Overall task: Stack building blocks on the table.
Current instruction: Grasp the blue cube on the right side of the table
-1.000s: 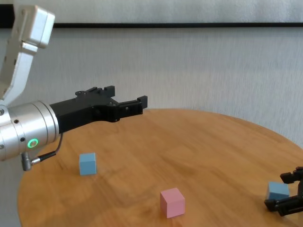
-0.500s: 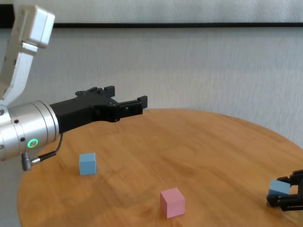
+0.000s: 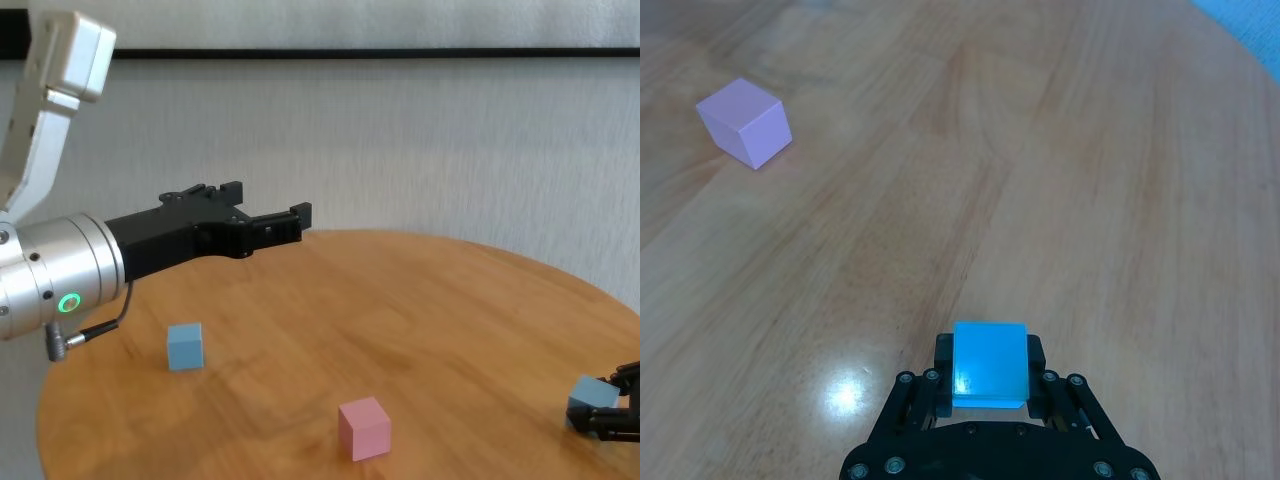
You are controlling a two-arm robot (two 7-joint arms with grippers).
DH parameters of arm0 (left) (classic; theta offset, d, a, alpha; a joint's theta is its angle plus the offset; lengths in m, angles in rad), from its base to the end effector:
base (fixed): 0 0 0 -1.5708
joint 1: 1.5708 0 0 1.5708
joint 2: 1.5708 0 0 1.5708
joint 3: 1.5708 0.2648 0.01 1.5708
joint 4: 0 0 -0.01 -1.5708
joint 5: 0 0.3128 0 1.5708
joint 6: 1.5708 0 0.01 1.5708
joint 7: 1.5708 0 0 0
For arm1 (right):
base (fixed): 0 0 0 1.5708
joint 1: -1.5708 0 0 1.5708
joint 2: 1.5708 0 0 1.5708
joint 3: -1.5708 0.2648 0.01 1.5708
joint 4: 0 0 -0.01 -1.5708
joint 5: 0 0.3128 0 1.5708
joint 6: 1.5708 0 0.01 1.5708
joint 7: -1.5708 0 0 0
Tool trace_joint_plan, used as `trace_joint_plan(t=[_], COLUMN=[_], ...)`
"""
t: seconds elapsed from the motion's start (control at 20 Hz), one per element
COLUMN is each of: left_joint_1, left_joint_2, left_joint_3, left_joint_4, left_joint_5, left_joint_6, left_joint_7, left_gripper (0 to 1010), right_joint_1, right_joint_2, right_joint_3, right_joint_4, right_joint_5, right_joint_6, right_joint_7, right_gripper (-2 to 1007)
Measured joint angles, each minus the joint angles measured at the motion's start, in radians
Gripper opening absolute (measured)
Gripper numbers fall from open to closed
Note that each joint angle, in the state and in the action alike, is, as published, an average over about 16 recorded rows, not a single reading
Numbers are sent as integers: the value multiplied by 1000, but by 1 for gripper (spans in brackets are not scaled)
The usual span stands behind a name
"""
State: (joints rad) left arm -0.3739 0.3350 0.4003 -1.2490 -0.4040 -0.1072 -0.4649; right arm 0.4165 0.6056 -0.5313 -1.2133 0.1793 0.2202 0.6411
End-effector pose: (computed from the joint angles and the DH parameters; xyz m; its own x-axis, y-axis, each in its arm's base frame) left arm 0.4129 0.0085 -0.2619 0.6557 0.7536 0.0471 -0.7538 0.6569 -0.0155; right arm 0.4080 -0.0929 -0.2666 0.7640 -0.6153 0.1940 0.5897 0.5441 -0.5968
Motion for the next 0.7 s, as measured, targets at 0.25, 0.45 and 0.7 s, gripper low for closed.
trace_joint_plan(t=[0.25,0.45,0.7], left_joint_1=[0,0,0], left_joint_2=[0,0,0], left_joint_3=[0,0,0], left_joint_4=[0,0,0], left_joint_5=[0,0,0], left_joint_6=[0,0,0], left_joint_7=[0,0,0], left_gripper=[1000,1000,1000], right_joint_1=[0,0,-1], right_joint_2=[0,1,1], right_joint_3=[0,0,0], right_joint_4=[0,-1,-2], right_joint_5=[0,1,1], right_joint_6=[0,0,0], right_joint_7=[0,0,0], right_gripper=[360,360,360])
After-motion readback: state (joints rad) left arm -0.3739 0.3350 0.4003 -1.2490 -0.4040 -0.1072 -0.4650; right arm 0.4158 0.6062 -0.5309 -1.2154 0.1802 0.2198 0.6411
